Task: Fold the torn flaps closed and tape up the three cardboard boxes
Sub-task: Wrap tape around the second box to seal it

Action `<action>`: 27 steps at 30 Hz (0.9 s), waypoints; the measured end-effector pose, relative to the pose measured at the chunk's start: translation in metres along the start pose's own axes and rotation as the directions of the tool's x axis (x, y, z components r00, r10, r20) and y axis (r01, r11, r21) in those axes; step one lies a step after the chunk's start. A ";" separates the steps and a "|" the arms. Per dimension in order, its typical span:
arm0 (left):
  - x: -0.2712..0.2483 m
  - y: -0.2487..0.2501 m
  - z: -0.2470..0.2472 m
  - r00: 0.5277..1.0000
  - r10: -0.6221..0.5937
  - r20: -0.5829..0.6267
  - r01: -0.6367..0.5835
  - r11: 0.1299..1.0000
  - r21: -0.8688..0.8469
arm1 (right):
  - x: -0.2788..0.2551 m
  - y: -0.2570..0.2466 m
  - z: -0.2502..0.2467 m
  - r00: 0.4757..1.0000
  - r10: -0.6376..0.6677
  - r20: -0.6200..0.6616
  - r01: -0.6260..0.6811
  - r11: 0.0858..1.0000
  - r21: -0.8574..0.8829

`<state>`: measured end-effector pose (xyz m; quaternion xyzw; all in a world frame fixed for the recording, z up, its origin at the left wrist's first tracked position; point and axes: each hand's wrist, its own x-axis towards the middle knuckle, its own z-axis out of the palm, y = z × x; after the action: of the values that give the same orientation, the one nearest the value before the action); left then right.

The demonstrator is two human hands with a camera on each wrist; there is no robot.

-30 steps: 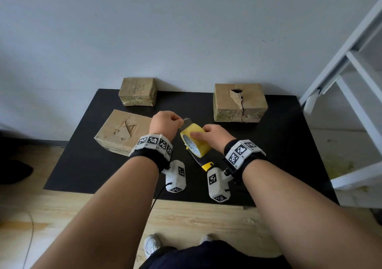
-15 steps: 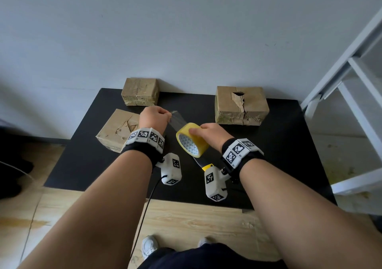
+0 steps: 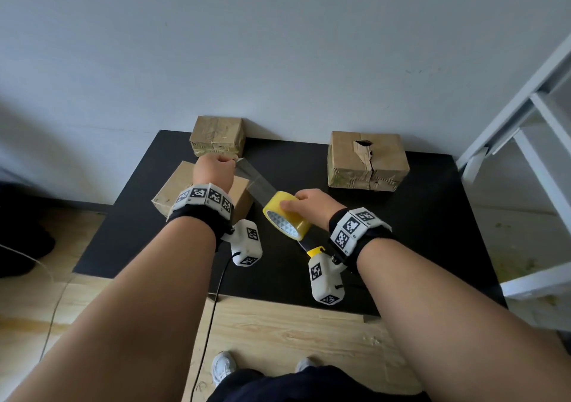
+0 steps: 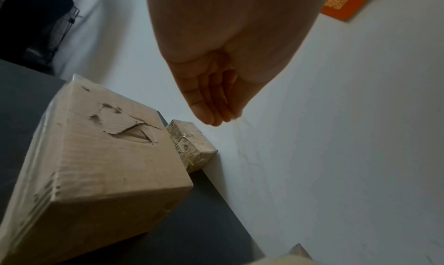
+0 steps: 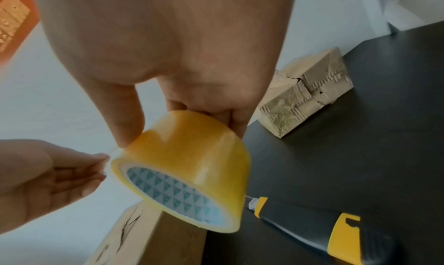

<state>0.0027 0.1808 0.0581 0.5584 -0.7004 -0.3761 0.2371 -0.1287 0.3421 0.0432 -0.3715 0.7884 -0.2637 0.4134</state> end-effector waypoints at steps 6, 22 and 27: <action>0.007 -0.001 -0.004 0.998 -0.003 -0.058 0.002 1.000 -0.003 | 0.005 0.005 0.008 0.994 0.080 -0.074 -0.097 0.962 -0.256; 0.028 -0.057 -0.067 0.967 -0.147 -0.206 0.164 0.984 0.068 | 0.018 -0.041 0.040 0.998 -0.041 0.046 0.049 0.979 -0.200; 0.043 -0.064 -0.080 0.958 -0.181 -0.222 0.186 0.982 0.003 | 0.030 -0.058 0.056 0.998 0.008 -0.055 -0.027 0.934 -0.357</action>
<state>0.0903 0.1125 0.0520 0.6621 -0.6193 -0.3238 0.2707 -0.0714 0.2779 0.0425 -0.4265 0.8370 -0.1221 0.3203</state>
